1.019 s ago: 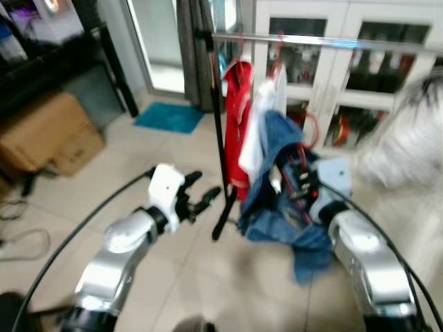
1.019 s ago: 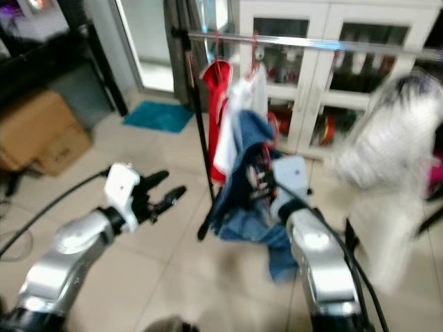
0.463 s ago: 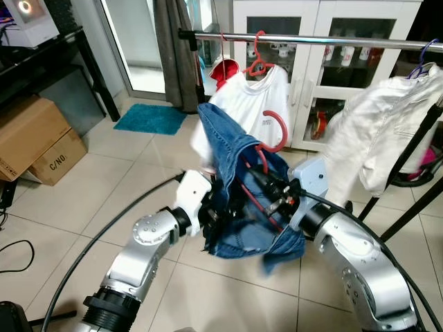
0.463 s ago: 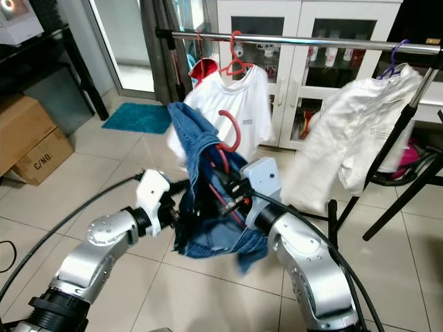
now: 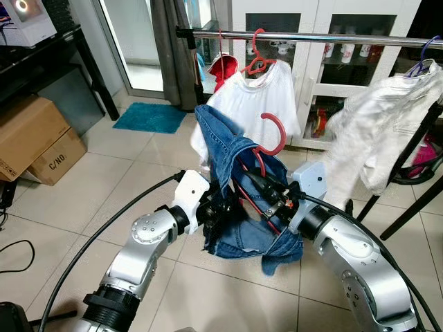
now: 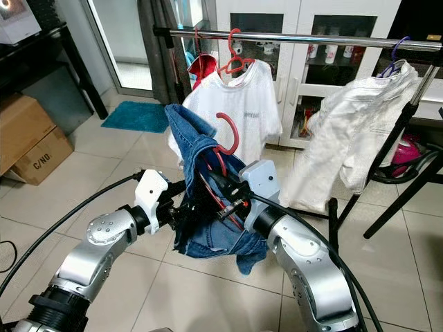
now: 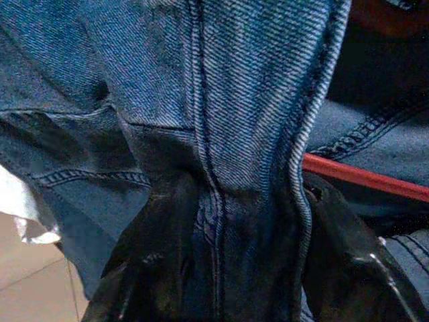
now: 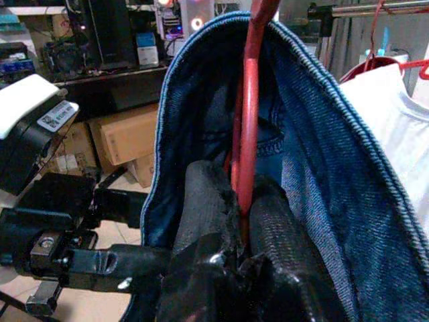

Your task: Hang hanger

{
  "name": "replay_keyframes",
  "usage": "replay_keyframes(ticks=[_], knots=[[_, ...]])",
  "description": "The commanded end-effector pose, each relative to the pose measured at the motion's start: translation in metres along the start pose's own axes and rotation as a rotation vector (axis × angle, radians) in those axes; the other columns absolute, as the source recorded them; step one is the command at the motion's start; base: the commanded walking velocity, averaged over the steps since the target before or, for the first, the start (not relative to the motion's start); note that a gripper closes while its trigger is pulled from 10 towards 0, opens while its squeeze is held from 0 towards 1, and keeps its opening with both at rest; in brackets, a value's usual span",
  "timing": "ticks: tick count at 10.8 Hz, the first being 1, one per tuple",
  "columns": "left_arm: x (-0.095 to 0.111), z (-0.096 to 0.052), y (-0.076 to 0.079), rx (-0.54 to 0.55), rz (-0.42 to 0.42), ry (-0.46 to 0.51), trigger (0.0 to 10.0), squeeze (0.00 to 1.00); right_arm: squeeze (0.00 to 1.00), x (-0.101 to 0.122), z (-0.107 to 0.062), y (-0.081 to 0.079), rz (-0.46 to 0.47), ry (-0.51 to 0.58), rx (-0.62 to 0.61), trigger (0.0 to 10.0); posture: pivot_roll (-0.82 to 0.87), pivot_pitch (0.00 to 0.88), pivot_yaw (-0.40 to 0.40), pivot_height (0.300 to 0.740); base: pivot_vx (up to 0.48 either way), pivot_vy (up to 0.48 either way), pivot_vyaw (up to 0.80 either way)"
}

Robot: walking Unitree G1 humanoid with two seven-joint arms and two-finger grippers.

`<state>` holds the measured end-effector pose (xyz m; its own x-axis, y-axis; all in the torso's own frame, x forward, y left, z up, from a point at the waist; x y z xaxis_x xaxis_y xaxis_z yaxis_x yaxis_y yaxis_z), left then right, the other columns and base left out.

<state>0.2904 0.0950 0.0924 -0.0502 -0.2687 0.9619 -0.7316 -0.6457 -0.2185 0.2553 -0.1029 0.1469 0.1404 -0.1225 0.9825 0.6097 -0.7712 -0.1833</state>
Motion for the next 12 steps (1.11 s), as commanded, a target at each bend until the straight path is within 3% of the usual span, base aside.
replay_keyframes(ticks=[1, 5, 7, 8, 9, 11, 12], knots=[[-0.001, -0.002, -0.009, 0.037, 0.024, -0.019, 0.0, 0.0, 0.0, 0.008, 0.002, -0.003, -0.006, 0.028, 0.021, 0.0, -0.07, 0.0, 0.105, 0.74, 0.0, 0.0, 0.0], [0.001, -0.009, -0.022, 0.098, 0.023, -0.011, 0.0, 0.0, 0.0, 0.007, 0.001, 0.003, -0.016, 0.015, -0.007, 0.0, -0.07, 0.0, 0.107, 0.74, 0.0, 0.0, 0.0], [0.006, -0.017, -0.036, 0.143, 0.083, -0.027, 0.0, 0.0, 0.0, 0.004, 0.0, 0.005, -0.034, -0.004, -0.014, 0.0, -0.07, 0.0, 0.107, 0.74, 0.0, 0.0, 0.0], [0.015, -0.023, -0.051, 0.19, 0.126, -0.019, 0.0, 0.0, 0.0, 0.002, -0.001, 0.007, -0.062, -0.027, -0.017, 0.0, -0.07, 0.0, 0.103, 0.74, 0.0, 0.0, 0.0], [0.034, -0.034, -0.077, 0.279, 0.199, 0.009, 0.0, 0.0, 0.0, -0.004, -0.004, 0.01, -0.132, -0.086, 0.003, 0.0, -0.07, 0.0, 0.103, 0.74, 0.0, 0.0, 0.0], [0.064, -0.054, -0.118, 0.442, 0.319, 0.026, 0.0, 0.0, 0.0, -0.021, -0.015, 0.004, -0.223, -0.226, 0.148, 0.0, -0.07, 0.0, 0.104, 0.74, 0.0, 0.0, 0.0], [0.068, -0.06, -0.129, 0.471, 0.365, -0.007, 0.0, 0.0, 0.0, -0.024, -0.02, -0.001, -0.223, -0.25, 0.214, 0.0, -0.07, 0.0, 0.105, 0.74, 0.0, 0.0, 0.0]])
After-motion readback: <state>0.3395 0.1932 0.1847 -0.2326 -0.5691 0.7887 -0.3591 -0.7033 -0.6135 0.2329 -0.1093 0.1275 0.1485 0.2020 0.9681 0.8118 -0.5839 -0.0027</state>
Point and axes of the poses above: a point about 5 cm out from each wrist's last joint towards the gripper, its own z axis pointing out of the wrist towards the gripper, its own x axis along the axis of the wrist's last joint, y = z × x, the point moved 1 cm from there along z, pointing out of the wrist towards the gripper, and after that the axes turned 10 degrees about z, right-handed, at the moved point
